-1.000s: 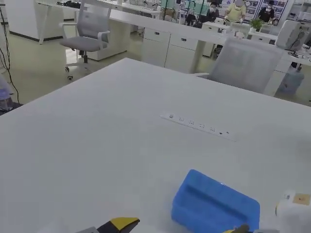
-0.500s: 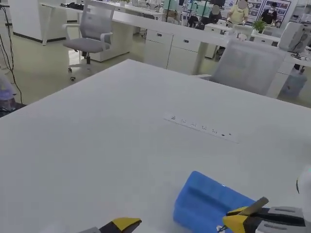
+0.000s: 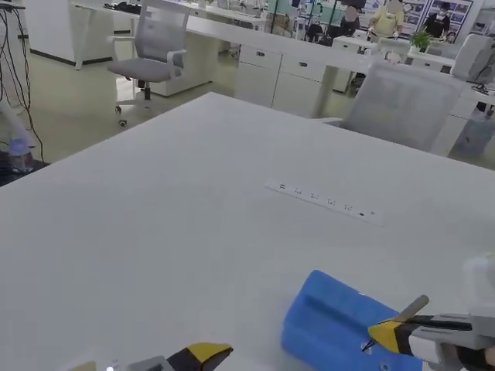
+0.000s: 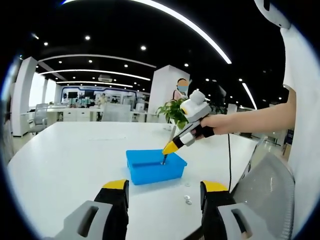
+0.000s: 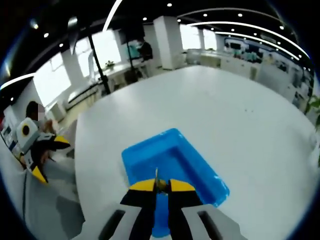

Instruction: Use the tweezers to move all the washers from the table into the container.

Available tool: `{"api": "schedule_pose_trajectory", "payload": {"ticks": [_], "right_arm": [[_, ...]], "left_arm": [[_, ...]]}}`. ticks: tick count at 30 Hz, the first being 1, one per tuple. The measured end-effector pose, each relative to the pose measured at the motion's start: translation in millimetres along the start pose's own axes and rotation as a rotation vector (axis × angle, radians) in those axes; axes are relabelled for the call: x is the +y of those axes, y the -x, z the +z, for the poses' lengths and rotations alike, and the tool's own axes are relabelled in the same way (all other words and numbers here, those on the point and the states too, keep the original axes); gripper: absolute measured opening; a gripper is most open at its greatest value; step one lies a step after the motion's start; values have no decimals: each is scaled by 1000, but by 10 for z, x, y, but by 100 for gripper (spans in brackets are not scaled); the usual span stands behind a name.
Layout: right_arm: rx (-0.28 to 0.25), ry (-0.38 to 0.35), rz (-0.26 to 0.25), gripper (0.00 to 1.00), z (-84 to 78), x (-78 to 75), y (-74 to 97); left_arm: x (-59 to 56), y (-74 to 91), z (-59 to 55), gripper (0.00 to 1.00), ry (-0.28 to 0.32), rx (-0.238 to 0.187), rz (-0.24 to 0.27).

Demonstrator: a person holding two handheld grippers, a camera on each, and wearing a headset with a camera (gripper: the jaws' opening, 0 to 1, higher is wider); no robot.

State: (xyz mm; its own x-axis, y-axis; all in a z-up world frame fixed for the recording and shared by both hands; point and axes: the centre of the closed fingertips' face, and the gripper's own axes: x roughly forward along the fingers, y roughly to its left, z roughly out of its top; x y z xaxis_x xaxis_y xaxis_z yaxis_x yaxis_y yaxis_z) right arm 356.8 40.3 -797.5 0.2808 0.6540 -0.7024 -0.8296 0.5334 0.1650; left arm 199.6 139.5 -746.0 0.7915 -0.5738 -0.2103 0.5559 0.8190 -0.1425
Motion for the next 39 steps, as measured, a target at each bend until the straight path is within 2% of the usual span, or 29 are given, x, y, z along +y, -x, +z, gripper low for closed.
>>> {"api": "schedule_pose_trajectory", "payload": {"ticks": [7,15,19,25,28,31,39], "right_arm": [[45,-27,-16,4,-120,-149,-133],[69,-31,-26,4,-193,-193,-169],[72,-25,-29,5,-213,-207,-175],[46,-13,-35,5,-143,-190,-109],[15,-8,-26,5,-67,-103,-35],[-19,19,-7,5,15,83,70],[-83,34,46,5,114,434,310]], "left_arm": [[3,-2,-9,56,0,4,-1],[1,-4,-17,55,1,9,-3],[0,-5,-17,55,1,9,-4],[1,-5,-15,55,1,11,-2],[1,-5,-13,55,1,11,-2],[2,-4,-13,55,0,10,-2],[-5,-7,-18,54,-2,14,-4]]}}
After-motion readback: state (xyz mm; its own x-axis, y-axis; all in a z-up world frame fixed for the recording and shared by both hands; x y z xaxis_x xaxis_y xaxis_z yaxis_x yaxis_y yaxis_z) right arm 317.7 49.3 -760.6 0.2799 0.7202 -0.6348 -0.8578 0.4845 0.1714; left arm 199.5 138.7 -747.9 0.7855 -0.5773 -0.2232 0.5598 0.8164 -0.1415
